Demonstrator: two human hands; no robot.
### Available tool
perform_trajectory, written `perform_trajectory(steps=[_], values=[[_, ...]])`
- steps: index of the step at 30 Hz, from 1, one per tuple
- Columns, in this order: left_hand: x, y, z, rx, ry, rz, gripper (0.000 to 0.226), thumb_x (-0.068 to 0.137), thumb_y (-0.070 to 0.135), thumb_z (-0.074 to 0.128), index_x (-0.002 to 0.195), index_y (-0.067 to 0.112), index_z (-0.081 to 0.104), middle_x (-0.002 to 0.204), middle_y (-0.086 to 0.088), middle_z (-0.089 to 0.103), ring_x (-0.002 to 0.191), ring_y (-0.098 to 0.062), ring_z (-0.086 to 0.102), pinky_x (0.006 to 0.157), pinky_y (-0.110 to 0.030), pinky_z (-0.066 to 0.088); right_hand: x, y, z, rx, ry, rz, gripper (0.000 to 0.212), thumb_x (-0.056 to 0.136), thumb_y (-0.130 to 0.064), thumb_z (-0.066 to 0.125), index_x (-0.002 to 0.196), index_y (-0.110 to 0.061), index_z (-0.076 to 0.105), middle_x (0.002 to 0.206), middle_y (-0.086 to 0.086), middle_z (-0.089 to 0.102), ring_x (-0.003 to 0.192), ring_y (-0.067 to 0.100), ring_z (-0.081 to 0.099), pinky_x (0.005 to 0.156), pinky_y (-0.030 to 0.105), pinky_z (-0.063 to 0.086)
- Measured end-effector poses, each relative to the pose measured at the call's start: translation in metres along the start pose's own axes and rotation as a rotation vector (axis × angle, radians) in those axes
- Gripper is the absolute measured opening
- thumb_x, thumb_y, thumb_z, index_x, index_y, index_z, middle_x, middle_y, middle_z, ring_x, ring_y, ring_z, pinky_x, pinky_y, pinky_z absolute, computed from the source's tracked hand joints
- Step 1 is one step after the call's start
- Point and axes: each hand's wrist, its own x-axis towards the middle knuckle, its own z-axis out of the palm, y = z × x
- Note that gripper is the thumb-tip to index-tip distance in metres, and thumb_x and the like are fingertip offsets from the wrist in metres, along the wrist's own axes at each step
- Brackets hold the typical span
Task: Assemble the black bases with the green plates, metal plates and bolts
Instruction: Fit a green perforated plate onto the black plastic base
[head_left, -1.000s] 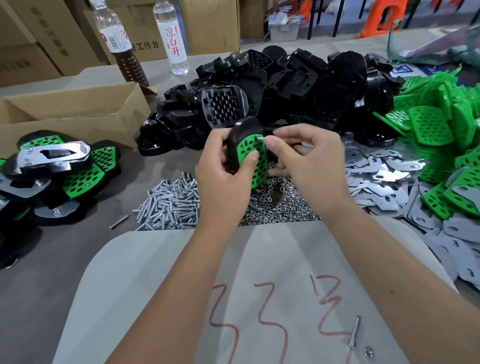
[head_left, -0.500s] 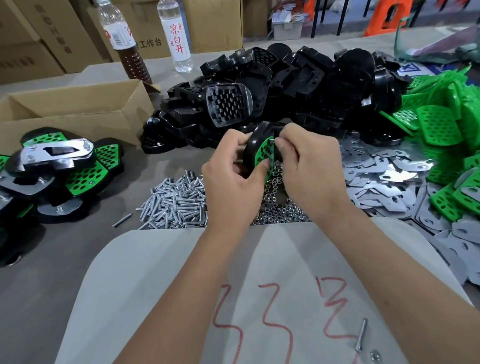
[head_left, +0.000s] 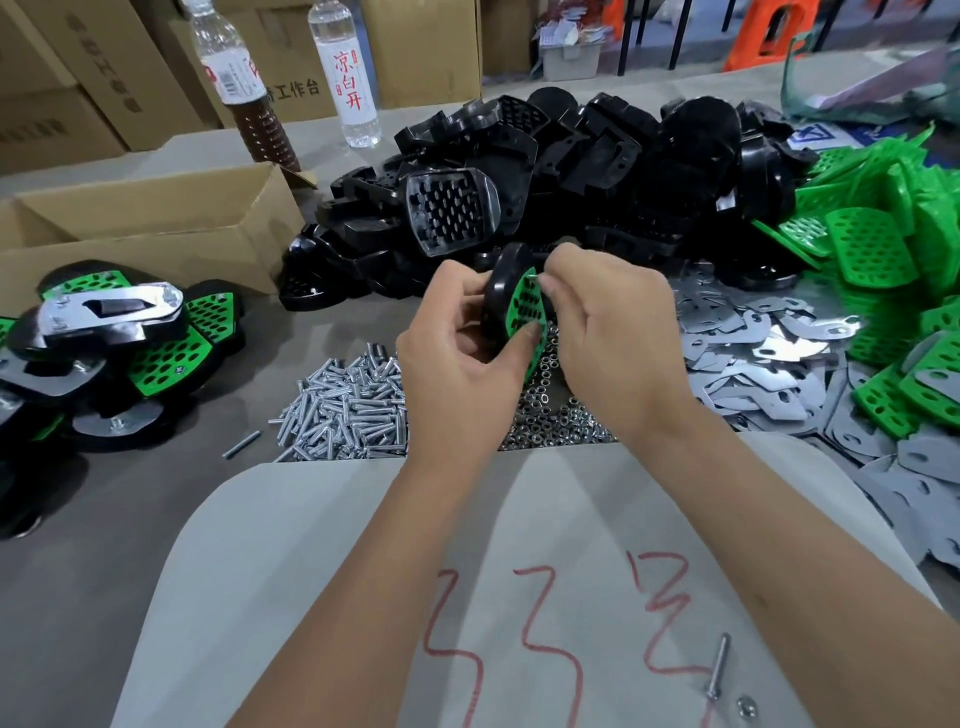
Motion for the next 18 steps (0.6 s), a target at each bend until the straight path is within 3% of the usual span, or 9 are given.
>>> perform_trajectory(steps=[3, 4, 7, 8, 13, 15, 18], values=[[0.002, -0.001, -0.002, -0.002, -0.021, -0.027, 0.033, 0.082, 0.005, 0.081, 0.096, 0.022, 0.057, 0.088, 0.004, 0.072, 0.084, -0.02, 0.074, 0.07, -0.054, 0.061, 0.002, -0.001, 0.001, 0.003, -0.022, 0.061, 0.03, 0.104, -0.008, 0.054, 0.075, -0.004, 0.047, 0.062, 0.0, 0.045, 0.058, 0.026, 0.043, 0.061, 0.037, 0.034], [0.003, 0.0, -0.001, 0.018, -0.03, -0.024, 0.034, 0.082, 0.003, 0.081, 0.096, 0.024, 0.058, 0.089, 0.005, 0.073, 0.084, -0.02, 0.074, 0.071, -0.052, 0.061, 0.003, -0.001, 0.001, 0.137, -0.035, 0.187, 0.031, 0.104, -0.009, 0.055, 0.074, -0.001, 0.05, 0.059, 0.001, 0.045, 0.054, 0.022, 0.042, 0.06, 0.033, 0.034], [0.003, 0.001, 0.003, 0.087, -0.052, 0.033, 0.037, 0.082, -0.003, 0.078, 0.1, 0.023, 0.06, 0.093, 0.006, 0.072, 0.088, -0.022, 0.073, 0.075, -0.048, 0.061, 0.011, -0.001, -0.004, 0.885, -0.175, 0.751, 0.037, 0.108, -0.009, 0.048, 0.072, -0.004, 0.049, 0.057, 0.002, 0.043, 0.04, 0.008, 0.03, 0.038, 0.021, 0.024], [0.003, 0.001, 0.004, 0.108, -0.06, 0.051, 0.036, 0.082, -0.003, 0.078, 0.102, 0.02, 0.06, 0.093, 0.007, 0.072, 0.089, -0.021, 0.073, 0.076, -0.047, 0.061, 0.011, 0.001, -0.005, 0.998, -0.218, 0.819, 0.037, 0.109, -0.01, 0.046, 0.073, -0.007, 0.049, 0.055, 0.0, 0.043, 0.038, 0.006, 0.027, 0.035, 0.018, 0.021], [0.005, -0.001, -0.001, -0.104, -0.013, -0.157, 0.028, 0.087, 0.002, 0.076, 0.103, 0.011, 0.054, 0.093, -0.01, 0.072, 0.086, -0.015, 0.072, 0.078, -0.042, 0.061, 0.007, 0.005, -0.001, 0.634, -0.143, 0.399, 0.042, 0.105, -0.031, 0.06, 0.07, -0.007, 0.062, 0.051, -0.001, 0.05, 0.042, 0.009, 0.038, 0.044, 0.022, 0.033], [0.006, -0.001, -0.002, -0.131, 0.016, -0.24, 0.025, 0.089, -0.001, 0.074, 0.101, 0.014, 0.057, 0.092, -0.01, 0.074, 0.083, -0.015, 0.07, 0.079, -0.046, 0.06, 0.006, 0.007, 0.001, 0.645, -0.129, 0.389, 0.046, 0.107, -0.037, 0.054, 0.073, -0.01, 0.068, 0.053, 0.002, 0.054, 0.041, 0.009, 0.041, 0.042, 0.021, 0.034], [0.009, -0.002, -0.001, -0.252, 0.055, -0.384, 0.025, 0.091, -0.005, 0.07, 0.102, 0.017, 0.064, 0.095, -0.006, 0.076, 0.093, -0.025, 0.074, 0.089, -0.056, 0.061, 0.004, 0.012, 0.0, 0.906, -0.006, 0.554, 0.053, 0.113, -0.035, 0.041, 0.078, -0.004, 0.067, 0.056, 0.007, 0.055, 0.039, 0.012, 0.038, 0.039, 0.019, 0.027]])
